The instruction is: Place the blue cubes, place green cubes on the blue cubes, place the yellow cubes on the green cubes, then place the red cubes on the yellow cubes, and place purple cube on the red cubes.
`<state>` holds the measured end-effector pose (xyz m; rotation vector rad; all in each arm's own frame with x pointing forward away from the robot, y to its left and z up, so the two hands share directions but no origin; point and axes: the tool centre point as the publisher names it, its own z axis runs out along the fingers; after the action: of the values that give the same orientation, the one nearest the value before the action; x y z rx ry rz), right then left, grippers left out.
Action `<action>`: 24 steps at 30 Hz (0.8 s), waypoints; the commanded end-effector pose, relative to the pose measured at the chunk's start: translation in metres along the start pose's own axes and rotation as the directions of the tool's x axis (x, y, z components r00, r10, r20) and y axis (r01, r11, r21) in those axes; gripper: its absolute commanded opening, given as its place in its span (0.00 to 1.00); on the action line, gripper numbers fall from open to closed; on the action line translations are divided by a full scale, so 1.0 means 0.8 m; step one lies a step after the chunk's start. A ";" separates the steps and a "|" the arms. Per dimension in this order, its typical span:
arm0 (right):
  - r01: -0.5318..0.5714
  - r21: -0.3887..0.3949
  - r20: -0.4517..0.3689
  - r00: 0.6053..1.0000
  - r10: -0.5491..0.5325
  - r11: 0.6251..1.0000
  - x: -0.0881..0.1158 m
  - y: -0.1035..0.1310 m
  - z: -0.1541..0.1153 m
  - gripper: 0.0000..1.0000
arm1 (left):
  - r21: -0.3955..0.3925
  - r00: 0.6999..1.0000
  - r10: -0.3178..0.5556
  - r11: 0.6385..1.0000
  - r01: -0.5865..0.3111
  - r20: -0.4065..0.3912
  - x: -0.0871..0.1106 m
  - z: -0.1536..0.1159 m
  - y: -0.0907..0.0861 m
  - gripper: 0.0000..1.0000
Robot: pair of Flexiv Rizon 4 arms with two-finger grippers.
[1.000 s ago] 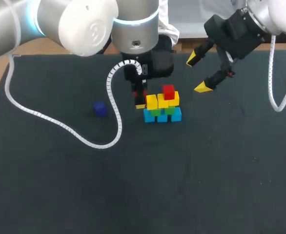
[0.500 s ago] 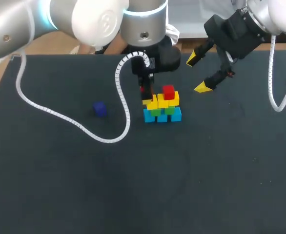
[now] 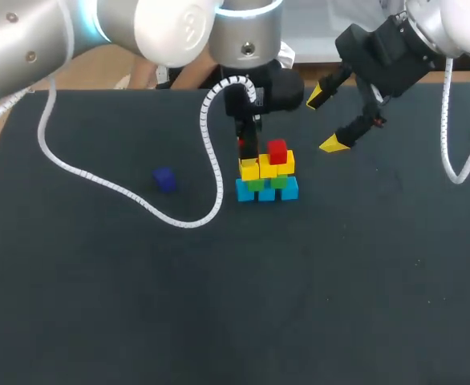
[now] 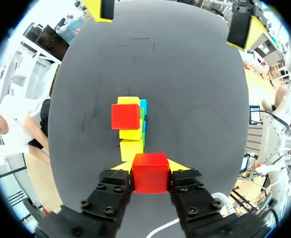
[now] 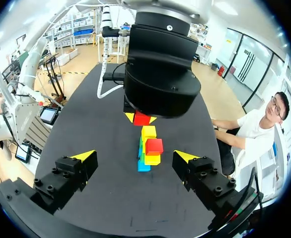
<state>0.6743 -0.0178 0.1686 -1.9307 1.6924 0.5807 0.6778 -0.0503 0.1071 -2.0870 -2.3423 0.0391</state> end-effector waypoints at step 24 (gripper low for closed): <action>0.000 0.000 0.000 1.000 0.000 1.000 0.000 0.000 0.000 1.00 | 0.020 1.000 0.017 1.000 -0.017 -0.019 -0.016 0.015 0.032 0.00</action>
<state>0.6743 -0.0178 0.1686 -1.9307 1.6924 0.5807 0.6954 -0.0554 0.0959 -2.0997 -2.3238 0.0342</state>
